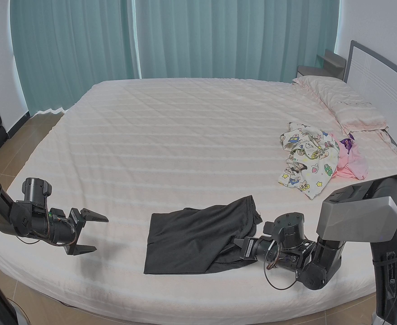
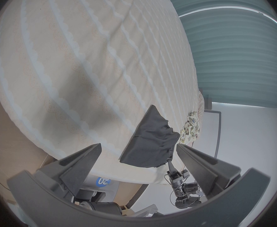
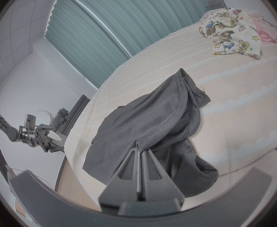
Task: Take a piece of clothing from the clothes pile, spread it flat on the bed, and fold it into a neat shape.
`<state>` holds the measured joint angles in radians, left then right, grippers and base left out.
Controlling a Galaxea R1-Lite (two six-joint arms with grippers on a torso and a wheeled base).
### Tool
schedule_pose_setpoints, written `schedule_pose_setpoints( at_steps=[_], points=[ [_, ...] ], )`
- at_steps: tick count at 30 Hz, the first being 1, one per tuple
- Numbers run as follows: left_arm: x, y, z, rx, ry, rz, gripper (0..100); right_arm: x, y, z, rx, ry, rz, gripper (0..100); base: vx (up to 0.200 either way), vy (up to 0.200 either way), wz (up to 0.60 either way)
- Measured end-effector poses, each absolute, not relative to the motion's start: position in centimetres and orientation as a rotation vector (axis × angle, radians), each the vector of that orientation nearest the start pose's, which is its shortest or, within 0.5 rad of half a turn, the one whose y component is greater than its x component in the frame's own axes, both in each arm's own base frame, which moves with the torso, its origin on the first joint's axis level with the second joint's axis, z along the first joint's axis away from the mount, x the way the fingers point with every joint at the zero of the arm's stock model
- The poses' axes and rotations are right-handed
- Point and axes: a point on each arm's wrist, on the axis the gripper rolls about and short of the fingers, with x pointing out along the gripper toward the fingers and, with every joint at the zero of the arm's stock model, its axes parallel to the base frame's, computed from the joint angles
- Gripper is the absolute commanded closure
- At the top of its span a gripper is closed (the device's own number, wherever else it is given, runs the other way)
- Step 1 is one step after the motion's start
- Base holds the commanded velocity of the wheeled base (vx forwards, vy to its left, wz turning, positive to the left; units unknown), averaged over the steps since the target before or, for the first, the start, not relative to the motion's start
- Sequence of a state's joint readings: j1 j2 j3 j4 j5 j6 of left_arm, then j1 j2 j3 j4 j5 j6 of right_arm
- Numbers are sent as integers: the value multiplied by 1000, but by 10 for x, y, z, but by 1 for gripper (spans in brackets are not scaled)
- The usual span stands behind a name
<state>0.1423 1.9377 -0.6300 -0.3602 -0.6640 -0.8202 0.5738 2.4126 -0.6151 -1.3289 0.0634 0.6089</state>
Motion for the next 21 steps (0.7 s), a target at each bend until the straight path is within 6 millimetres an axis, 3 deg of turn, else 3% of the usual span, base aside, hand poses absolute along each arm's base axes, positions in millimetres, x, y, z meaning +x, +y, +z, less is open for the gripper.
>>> schedule_pose_setpoints(
  at_steps=[13,21],
  points=[
    [282,26,52,-1122,1054,-95,0,273,169,8,505,653,601,100,0,0,0],
    [282,26,52,-1121,1053,-95,0,272,145,15,500,656,585,100,0,0,0]
  ],
)
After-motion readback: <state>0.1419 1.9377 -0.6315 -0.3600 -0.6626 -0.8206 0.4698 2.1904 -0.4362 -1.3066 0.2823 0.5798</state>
